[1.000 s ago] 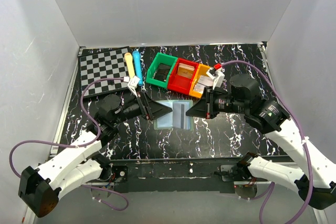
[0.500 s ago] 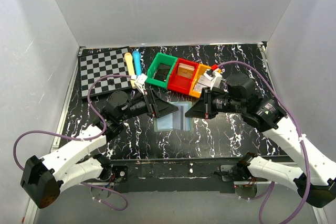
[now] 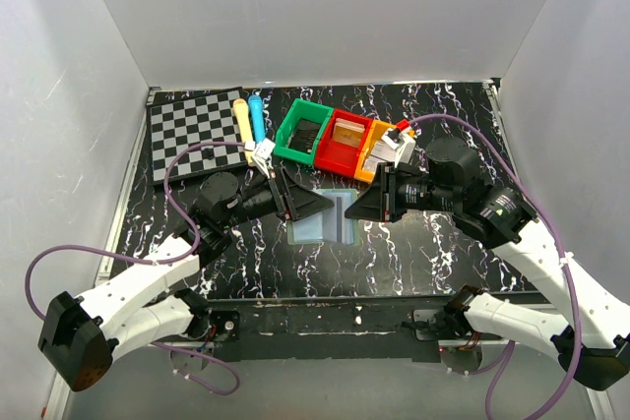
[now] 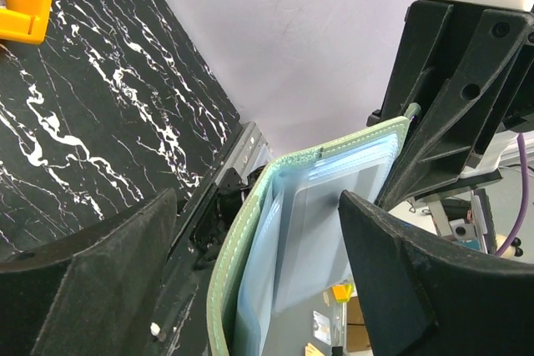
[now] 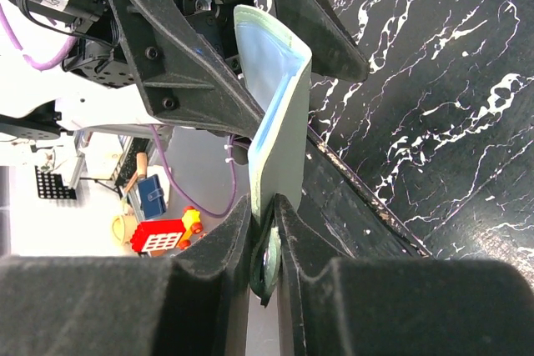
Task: Take the credit cards out of the card holder
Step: Open the card holder.
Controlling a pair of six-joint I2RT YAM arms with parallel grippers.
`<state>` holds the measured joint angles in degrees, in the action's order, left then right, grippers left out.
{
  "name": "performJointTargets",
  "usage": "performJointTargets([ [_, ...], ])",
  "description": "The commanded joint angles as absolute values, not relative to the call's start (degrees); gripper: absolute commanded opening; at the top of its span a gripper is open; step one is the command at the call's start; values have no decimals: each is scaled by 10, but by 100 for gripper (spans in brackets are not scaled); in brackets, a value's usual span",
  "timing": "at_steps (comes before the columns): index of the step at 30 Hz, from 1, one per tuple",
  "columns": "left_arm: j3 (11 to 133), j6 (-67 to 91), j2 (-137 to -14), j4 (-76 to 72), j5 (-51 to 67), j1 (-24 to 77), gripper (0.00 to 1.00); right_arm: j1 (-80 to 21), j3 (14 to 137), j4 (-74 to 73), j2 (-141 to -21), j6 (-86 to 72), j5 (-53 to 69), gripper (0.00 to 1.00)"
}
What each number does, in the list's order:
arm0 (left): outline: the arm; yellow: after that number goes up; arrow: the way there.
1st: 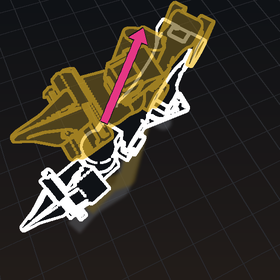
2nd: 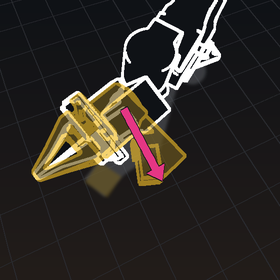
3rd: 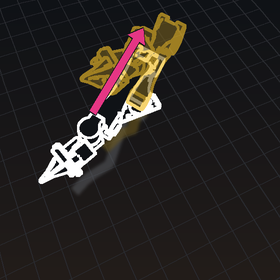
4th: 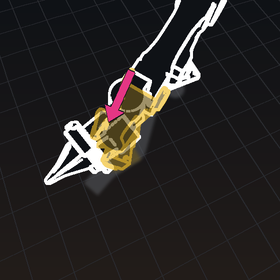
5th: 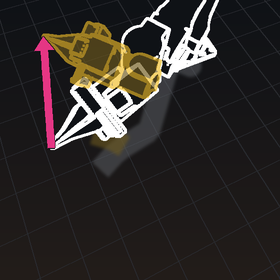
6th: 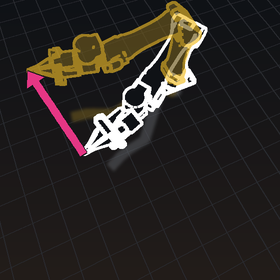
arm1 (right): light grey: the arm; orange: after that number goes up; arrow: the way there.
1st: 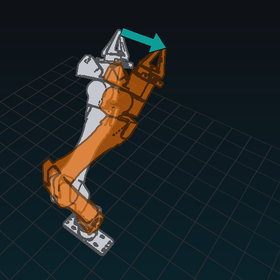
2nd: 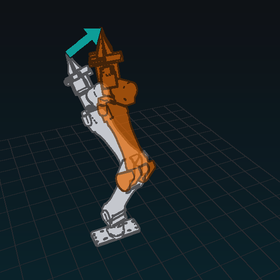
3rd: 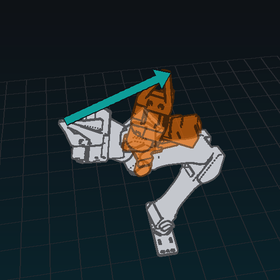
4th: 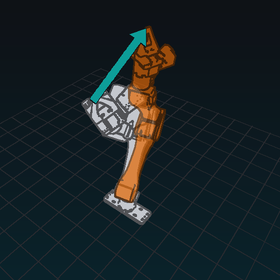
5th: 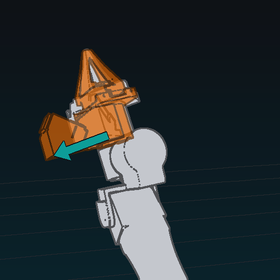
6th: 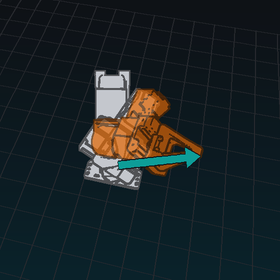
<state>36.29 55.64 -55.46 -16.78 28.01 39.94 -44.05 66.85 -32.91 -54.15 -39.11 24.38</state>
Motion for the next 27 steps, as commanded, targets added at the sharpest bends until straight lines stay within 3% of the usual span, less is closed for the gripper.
performJointTargets([
  [1, 356, 556, -543, -182, 275, 402, 76, -445, 667, -282, -531, -401, 261, 21],
  [3, 355, 556, -541, -183, 274, 403, 73, -445, 664, -277, -531, -403, 265, 17],
  [5, 353, 556, -541, -184, 273, 402, 72, -445, 663, -277, -531, -403, 265, 2],
  [11, 352, 558, -545, -178, 270, 403, 74, -445, 660, -273, -530, -407, 263, 1],
  [14, 363, 552, -543, -150, 257, 403, 93, -445, 681, -328, -537, -392, 220, 1],
  [16, 364, 545, -535, -146, 249, 403, 98, -445, 700, -374, -547, -376, 189, 1],
  [27, 410, 513, -583, -97, 219, 437, 98, -446, 700, -382, -559, -379, 175, 1],
])
